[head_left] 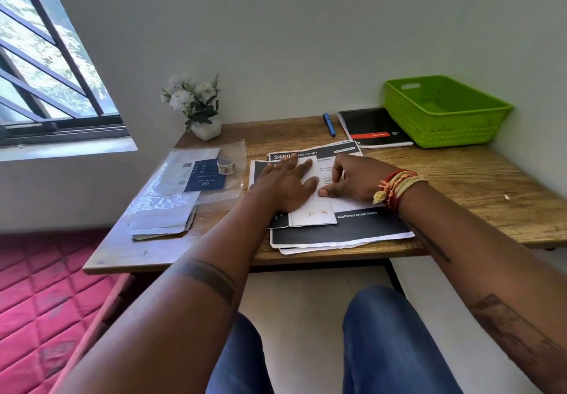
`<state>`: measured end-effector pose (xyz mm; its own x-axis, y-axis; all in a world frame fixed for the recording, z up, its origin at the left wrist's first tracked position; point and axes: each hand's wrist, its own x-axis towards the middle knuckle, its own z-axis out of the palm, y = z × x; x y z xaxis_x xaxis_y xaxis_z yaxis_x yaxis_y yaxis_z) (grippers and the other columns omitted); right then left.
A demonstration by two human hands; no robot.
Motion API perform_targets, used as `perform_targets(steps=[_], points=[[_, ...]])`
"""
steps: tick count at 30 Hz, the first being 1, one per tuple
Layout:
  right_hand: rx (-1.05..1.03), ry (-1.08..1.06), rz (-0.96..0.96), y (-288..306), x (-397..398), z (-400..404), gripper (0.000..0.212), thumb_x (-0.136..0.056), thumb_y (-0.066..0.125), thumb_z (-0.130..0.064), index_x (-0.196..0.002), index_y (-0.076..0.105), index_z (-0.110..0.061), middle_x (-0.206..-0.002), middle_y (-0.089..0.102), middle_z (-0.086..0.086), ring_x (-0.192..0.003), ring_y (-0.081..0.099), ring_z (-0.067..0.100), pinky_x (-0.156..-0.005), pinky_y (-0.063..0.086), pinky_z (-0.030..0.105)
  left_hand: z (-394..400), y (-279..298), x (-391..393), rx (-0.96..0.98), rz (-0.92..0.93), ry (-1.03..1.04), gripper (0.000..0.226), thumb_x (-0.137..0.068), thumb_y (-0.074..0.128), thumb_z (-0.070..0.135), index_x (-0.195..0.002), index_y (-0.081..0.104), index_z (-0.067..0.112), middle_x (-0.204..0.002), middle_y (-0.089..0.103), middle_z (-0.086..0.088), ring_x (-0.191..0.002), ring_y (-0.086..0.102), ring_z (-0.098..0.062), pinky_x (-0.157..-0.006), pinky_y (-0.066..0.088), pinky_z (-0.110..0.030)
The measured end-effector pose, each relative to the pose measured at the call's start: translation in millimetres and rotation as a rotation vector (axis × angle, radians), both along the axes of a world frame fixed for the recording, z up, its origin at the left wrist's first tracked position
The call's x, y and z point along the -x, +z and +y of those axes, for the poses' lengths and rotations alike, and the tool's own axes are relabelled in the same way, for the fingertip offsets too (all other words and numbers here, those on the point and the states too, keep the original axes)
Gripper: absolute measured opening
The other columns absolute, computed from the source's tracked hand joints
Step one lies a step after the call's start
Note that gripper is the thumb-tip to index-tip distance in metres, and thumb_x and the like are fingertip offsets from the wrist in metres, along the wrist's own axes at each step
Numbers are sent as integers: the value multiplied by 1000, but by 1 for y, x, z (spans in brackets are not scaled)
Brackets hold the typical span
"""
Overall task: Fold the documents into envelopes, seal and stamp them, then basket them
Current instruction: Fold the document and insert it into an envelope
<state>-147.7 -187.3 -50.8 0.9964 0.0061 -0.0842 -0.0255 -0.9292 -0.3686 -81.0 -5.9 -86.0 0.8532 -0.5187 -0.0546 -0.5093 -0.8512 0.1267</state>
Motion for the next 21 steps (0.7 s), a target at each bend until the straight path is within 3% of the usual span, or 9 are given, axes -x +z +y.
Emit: perform_targets(steps=[7,15,21], points=[[1,36,21,1,29,2,50,-79,74,-62,-107,52,-27,-90,59,-6,-82,54,10,-63,39,29,0,-1,1,-10,-19,-4,75,-101,20,72,-165,7,35,-174,-1,-2,-160,0,-20,-126,-1,-45],[10,52,68,4,41,5,50,-80,73,-62,-109,50,-29,-94,57,-6,-85,54,12,-65,40,29,0,-2,1,-27,-21,-2,73,-102,19,70,-165,5,35,-174,-2,-2,-160,-1,-20,-127,-1,-45],[33,82,145,7,41,0,67,-66,78,-71,-113,48,-34,-101,57,-7,-91,55,13,-76,48,33,1,-1,2,-18,-19,1,70,-104,19,67,-165,6,35,-174,-2,-1,-160,-1,-20,-127,-1,-45]])
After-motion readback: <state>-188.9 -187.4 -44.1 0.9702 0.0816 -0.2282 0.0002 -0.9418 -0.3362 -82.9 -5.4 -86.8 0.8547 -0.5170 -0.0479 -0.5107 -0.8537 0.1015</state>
